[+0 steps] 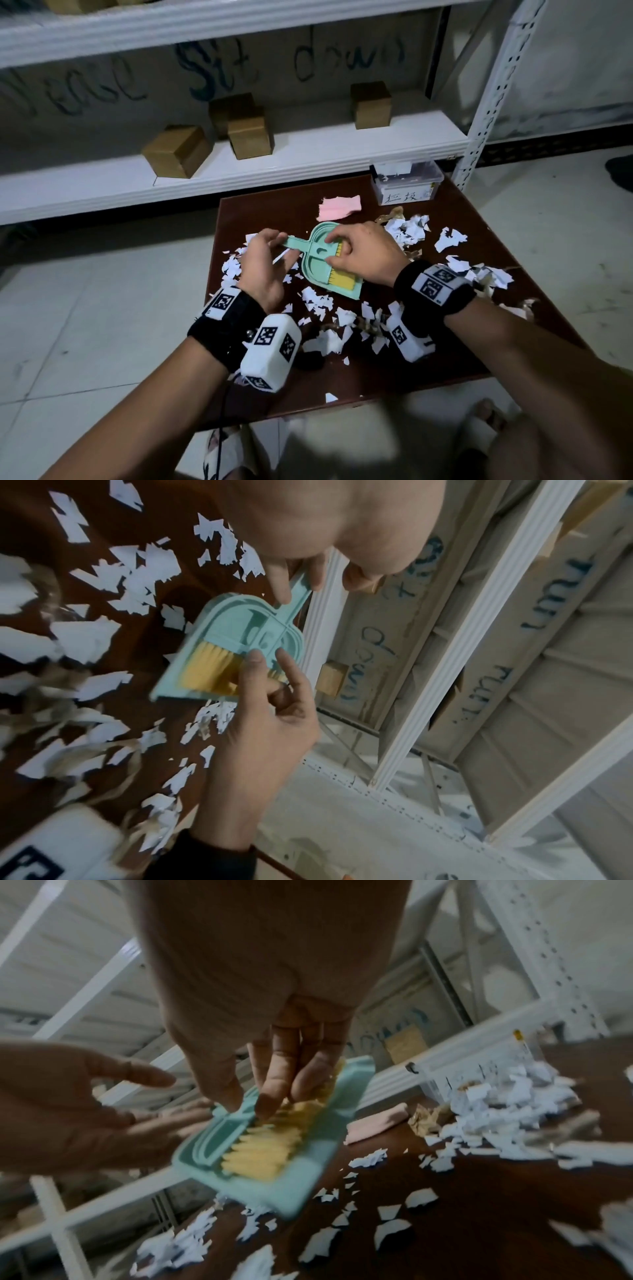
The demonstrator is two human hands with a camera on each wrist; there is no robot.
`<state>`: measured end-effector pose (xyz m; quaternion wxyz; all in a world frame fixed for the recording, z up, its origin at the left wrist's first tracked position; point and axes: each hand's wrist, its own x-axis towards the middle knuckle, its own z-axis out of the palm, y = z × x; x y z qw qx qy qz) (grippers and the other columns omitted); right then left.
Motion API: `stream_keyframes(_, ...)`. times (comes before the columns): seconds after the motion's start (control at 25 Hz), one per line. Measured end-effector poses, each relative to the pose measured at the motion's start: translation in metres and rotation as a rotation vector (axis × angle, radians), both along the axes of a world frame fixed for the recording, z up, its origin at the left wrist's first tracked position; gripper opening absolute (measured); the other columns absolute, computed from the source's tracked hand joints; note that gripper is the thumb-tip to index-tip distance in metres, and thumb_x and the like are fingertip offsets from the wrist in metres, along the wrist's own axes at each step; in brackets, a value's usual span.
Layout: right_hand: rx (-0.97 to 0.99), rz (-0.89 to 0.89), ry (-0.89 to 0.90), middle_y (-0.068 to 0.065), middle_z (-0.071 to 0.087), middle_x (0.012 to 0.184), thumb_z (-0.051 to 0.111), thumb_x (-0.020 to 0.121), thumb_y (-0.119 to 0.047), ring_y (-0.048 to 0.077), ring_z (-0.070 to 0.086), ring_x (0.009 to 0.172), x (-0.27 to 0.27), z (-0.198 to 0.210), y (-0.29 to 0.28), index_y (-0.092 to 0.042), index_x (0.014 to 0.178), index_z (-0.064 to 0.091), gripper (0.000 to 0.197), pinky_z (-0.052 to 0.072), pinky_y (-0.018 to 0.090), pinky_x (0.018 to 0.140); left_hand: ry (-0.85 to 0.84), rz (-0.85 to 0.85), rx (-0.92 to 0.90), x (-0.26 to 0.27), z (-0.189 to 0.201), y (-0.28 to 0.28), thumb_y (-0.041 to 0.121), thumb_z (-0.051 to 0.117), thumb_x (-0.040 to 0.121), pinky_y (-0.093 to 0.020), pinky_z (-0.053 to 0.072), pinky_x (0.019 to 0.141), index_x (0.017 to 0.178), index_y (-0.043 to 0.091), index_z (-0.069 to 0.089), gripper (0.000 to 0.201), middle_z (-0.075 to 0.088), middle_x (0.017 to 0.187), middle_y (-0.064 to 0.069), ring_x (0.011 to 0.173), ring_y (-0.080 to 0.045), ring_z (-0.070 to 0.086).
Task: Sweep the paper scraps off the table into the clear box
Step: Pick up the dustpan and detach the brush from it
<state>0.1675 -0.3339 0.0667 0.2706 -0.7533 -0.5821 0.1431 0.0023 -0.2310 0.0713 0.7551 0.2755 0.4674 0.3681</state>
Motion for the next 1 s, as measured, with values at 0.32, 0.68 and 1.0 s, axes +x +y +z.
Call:
stream_keyframes(0.32,-0.069,-0.029,-0.349,-0.010,0.064,0.077,0.066,0.091,-0.048,0.014,0.061,0.073,-0.032,-0.003,-0.017,-0.030,0.110,0.068,0.027,0.056,0.032,0.075,0.155,0.046,0.110,-0.004,0.008,-0.035,-0.009,0.079,0.075,-0.038,0.063,0.079,0.080,-0.006,0.070,0.010,0.075,0.093,-0.023,0.088,-0.034,0.075)
stream_keyframes(0.68,-0.101,-0.071,-0.431,-0.008,0.048,0.062,0.064,0.081,-0.039,0.009,0.045,0.055,0.002,0.015,-0.025,-0.022,0.080,0.058,0.018,0.038,0.026,0.054,0.086,-0.205,0.265,0.007,0.023,-0.026,-0.013,0.076,0.077,-0.034,0.064,0.068,0.109,0.002,0.059,0.039,0.075,0.081,-0.020,0.084,-0.036,0.076)
stream_keyframes(1.0,-0.155,0.039,-0.261,-0.006,0.042,0.058,0.067,0.082,-0.031,0.010,0.036,0.048,0.032,0.011,-0.025,-0.018,0.081,0.061,0.014,0.031,0.021,0.046,0.101,-0.551,0.390,0.009,0.032,-0.014,0.001,0.081,0.065,-0.032,0.061,0.083,0.104,-0.007,0.072,0.041,0.074,0.097,-0.027,0.086,-0.032,0.076)
